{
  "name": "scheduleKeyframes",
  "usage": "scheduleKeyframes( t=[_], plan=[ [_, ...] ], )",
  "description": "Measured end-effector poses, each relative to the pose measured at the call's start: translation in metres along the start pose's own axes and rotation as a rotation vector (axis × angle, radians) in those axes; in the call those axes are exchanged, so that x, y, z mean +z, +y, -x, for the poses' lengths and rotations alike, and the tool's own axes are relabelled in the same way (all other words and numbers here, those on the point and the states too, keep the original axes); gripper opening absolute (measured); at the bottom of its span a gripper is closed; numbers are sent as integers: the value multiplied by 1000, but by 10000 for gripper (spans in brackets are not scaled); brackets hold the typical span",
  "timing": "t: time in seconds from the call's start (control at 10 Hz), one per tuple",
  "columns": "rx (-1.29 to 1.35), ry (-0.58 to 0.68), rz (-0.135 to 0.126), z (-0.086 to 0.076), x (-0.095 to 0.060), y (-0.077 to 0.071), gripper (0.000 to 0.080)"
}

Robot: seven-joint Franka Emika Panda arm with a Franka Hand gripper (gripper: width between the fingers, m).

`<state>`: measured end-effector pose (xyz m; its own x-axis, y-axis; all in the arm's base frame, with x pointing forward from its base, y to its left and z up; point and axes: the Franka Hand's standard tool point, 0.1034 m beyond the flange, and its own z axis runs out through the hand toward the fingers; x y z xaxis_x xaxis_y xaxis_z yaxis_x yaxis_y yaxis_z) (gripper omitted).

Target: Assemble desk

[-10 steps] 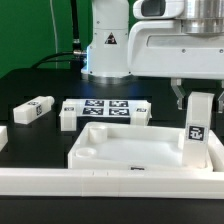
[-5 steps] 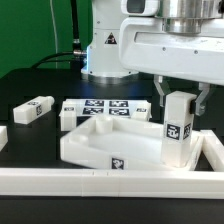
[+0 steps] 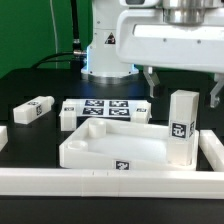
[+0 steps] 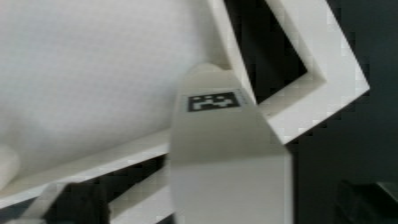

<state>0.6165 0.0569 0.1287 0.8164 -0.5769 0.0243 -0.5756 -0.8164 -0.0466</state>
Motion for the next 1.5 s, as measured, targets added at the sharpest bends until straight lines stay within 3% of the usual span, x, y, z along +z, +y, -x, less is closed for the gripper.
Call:
scheduleKeyframes(
  t=[0.6,1.0,1.5],
  plan=[
    [-6,2,-1,2,-1,3,648],
    [-96,52,-36,34,-1,27,648],
    [-97,62,-44,36,0,25,648]
  ],
)
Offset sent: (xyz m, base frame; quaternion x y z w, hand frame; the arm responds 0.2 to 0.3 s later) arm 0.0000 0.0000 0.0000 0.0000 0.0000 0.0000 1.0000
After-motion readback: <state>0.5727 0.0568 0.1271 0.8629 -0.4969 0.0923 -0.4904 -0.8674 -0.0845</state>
